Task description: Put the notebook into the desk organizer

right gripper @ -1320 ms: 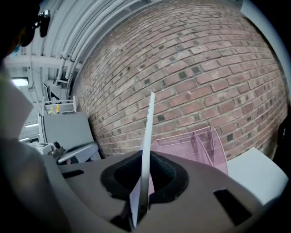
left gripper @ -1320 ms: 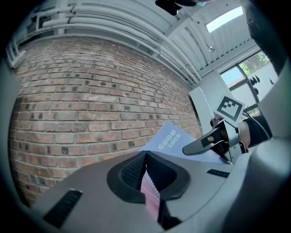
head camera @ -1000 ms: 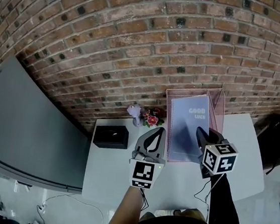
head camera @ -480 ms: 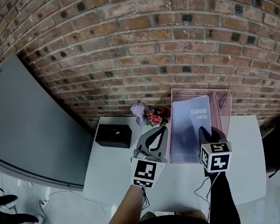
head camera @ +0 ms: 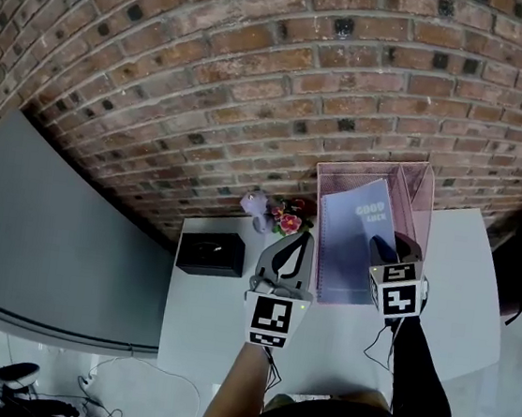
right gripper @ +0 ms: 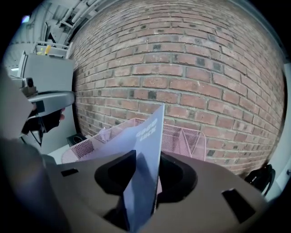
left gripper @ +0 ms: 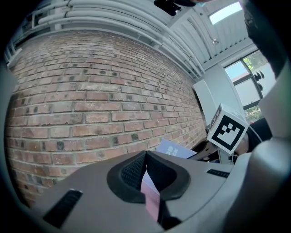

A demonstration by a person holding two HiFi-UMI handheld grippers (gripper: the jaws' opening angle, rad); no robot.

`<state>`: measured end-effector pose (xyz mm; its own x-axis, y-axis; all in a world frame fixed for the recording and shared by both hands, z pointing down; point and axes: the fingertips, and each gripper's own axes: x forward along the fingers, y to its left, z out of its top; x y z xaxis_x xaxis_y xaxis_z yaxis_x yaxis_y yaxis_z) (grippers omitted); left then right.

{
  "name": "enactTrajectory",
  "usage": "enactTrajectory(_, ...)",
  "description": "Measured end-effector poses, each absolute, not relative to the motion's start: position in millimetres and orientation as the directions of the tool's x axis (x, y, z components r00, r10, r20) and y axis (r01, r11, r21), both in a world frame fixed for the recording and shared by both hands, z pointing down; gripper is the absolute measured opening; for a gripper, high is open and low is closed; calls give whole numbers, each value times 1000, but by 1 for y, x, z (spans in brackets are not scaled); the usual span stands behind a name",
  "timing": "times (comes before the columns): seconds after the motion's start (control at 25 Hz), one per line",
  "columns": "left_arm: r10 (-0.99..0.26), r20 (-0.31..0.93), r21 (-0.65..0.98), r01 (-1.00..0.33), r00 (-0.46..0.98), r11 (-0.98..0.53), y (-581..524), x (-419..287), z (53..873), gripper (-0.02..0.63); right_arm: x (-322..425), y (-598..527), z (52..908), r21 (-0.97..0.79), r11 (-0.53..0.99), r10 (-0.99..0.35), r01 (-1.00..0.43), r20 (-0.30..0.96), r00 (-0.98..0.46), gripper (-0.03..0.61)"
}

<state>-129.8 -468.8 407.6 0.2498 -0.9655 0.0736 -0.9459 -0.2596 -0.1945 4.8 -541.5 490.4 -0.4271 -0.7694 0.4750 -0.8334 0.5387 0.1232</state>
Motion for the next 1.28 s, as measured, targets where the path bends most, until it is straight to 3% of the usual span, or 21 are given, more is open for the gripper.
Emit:
enactTrajectory(0.16, -963, 79, -188, -945, 258, -269, -471, -130, 410, 15, 3, -541, 492, 138, 538, -771, -831, 480, -420, 172)
enactTrajectory(0.28, -962, 76, -182, -945, 263, -273, -472, -130, 410, 15, -2, -539, 495, 130, 545, -764, -828, 483, -428, 235)
enactTrajectory(0.44, -962, 71, -180, -945, 265, -273, -473, -130, 410, 15, -3, -537, 499, 140, 537, -768, -832, 488, -414, 259)
enactTrajectory(0.8, -960, 68, -169, -945, 273, -281, -470, -131, 409, 15, 5, -538, 486, 219, 460, -834, -860, 438, -335, 287)
enactTrajectory(1.28, -955, 59, -166, -941, 290, -296, -461, -135, 404, 15, -4, -525, 482, 214, 483, -829, -849, 423, -365, 287)
